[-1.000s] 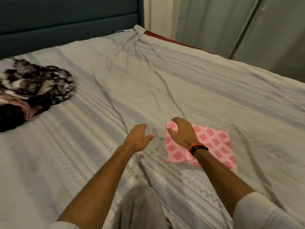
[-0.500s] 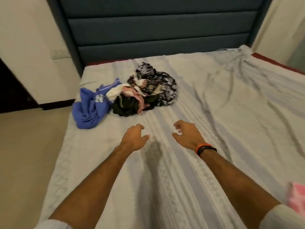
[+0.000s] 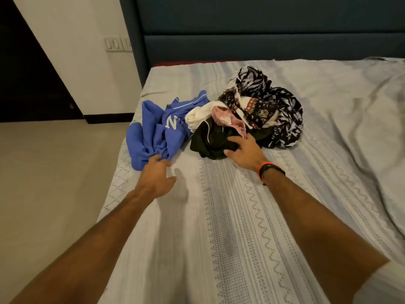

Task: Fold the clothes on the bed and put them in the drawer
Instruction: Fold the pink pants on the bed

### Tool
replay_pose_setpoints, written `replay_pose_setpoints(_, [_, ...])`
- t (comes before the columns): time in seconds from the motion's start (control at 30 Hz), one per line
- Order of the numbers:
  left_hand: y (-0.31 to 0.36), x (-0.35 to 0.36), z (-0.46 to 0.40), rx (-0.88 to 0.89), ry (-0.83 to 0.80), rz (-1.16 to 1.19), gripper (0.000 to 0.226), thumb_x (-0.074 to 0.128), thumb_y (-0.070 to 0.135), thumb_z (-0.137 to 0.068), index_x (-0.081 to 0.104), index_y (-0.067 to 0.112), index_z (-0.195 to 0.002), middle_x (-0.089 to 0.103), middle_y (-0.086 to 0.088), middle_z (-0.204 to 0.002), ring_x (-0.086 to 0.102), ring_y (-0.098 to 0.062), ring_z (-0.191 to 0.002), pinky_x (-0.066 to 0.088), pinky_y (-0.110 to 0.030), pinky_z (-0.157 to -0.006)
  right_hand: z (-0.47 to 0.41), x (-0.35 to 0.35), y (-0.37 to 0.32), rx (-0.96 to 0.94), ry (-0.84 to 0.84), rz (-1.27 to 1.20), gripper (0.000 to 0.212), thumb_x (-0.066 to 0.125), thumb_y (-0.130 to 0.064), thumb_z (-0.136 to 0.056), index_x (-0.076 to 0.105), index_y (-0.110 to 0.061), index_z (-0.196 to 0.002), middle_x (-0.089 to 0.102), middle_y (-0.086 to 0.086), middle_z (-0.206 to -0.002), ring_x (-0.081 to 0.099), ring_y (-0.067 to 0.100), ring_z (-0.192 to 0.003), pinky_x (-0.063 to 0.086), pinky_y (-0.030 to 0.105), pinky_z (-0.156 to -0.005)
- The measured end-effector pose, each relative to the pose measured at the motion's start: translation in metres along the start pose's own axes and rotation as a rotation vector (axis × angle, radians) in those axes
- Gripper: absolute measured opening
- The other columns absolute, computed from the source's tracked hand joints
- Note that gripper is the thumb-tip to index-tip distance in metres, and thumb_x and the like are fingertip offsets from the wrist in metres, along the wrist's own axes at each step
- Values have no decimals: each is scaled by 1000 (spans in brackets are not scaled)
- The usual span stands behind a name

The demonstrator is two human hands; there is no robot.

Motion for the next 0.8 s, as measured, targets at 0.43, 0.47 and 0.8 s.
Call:
replay_pose_setpoints(0.43, [98, -53, 73, 199, 113, 244, 71, 73, 28, -87, 37, 11, -146, 46, -9, -145, 48, -28, -130, 40, -42, -106, 107, -14, -41, 44, 79, -579, 56, 88, -24, -71, 52, -16, -113, 67, 0, -109, 65, 15, -98, 53, 37, -95])
replay_pose_setpoints(0.47, [108, -64, 83, 221, 129, 265, 69, 73, 25, -87, 39, 12, -145, 48, -9, -143, 50, -28, -128, 42, -43, -105, 117, -18, -47, 36, 52, -597, 46, 88, -27, -71, 60, -15, -106, 70, 0, -102, 67, 15, -94, 54, 40, -95])
replay_pose_setpoints(0.8, [189, -158, 224, 544, 54, 193, 75, 66, -11, -67, 51, 16, -136, 62, -6, -126, 57, -25, -116, 47, -43, -100, 278, -96, -183, -475, -175, 25, 11, 64, -21, -73, 70, -30, -72, 68, -5, -76, 59, 3, -62, 46, 23, -61])
Point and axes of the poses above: each hand's wrist, its own z-axis away from the middle knuckle, its own x-axis out of the palm, y = z × x, the point moved 8 cm from there along -z, towards the middle knuckle
